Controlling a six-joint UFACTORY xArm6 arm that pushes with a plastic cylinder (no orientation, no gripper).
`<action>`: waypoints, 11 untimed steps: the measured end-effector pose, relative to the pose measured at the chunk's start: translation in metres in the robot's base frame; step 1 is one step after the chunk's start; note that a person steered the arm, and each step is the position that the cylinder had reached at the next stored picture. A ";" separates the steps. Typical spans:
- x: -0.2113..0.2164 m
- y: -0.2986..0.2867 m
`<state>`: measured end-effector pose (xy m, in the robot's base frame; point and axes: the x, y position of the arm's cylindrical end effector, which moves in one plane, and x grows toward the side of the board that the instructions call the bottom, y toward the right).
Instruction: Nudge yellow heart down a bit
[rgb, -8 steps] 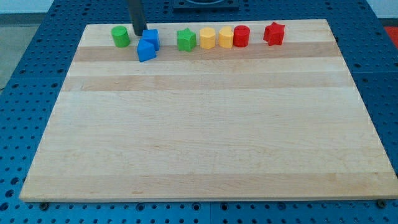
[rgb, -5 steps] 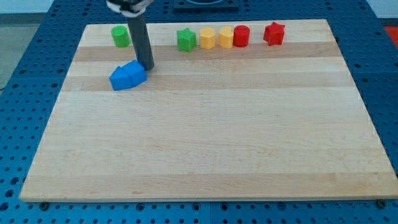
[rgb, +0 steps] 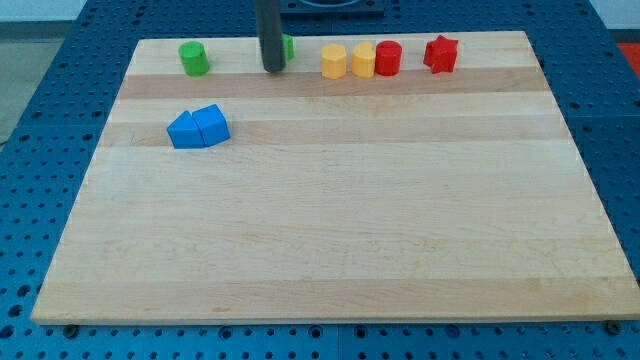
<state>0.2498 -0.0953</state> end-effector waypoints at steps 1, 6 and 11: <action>0.000 0.025; -0.048 -0.034; -0.041 0.159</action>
<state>0.2091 0.0635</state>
